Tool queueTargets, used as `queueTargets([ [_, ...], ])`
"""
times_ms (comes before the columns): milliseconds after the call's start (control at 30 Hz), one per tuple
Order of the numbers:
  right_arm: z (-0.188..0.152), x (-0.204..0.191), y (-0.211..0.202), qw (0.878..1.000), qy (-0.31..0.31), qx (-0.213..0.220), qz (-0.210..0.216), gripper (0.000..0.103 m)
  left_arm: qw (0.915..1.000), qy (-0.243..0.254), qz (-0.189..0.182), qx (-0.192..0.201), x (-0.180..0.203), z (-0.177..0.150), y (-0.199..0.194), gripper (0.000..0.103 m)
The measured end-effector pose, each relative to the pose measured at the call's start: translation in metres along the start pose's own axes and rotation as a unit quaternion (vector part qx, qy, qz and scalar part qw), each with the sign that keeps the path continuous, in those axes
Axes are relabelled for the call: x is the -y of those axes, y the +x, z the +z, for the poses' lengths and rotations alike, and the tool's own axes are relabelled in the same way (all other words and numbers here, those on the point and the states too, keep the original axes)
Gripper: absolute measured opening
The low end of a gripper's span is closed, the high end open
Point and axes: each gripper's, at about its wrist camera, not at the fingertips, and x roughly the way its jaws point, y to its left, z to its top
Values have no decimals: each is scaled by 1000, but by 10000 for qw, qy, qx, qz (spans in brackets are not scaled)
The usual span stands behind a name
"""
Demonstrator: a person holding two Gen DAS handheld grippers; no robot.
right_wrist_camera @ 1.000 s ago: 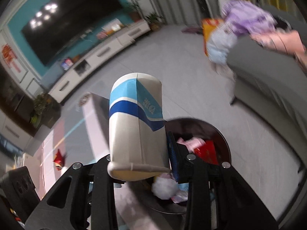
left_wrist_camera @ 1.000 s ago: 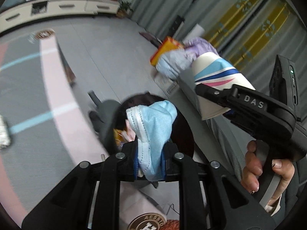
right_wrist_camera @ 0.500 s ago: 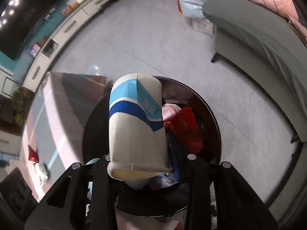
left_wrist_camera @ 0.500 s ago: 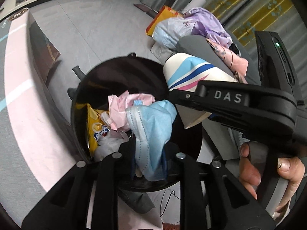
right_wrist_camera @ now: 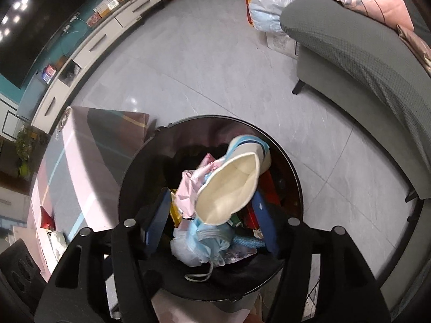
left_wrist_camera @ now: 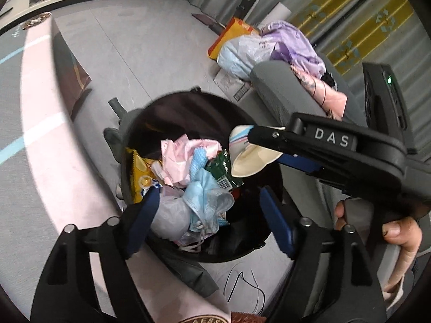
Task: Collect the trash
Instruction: 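Open both tools over the bin, releasing the mask and cup, then move both open tools back toward the rug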
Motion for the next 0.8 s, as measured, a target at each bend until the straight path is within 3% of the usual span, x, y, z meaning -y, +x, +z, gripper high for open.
queueTargets([
  [133, -1, -13, -15, 9996, -148, 233, -1, 69, 9993, -62, 113, 363, -11, 1, -33, 89],
  [400, -11, -59, -51, 9934, -798, 788, 245, 77, 9901, -471, 484, 1231, -56, 1, -123, 96],
  [633, -30, -114, -81, 9788, -1392, 1387, 573, 86, 9700, -876, 940, 2063, -106, -17, -207, 100],
  [800, -49, -159, -92, 9645, -1875, 1573, 994, 90, 9481, -1330, 1486, 2476, -154, -42, -260, 100],
])
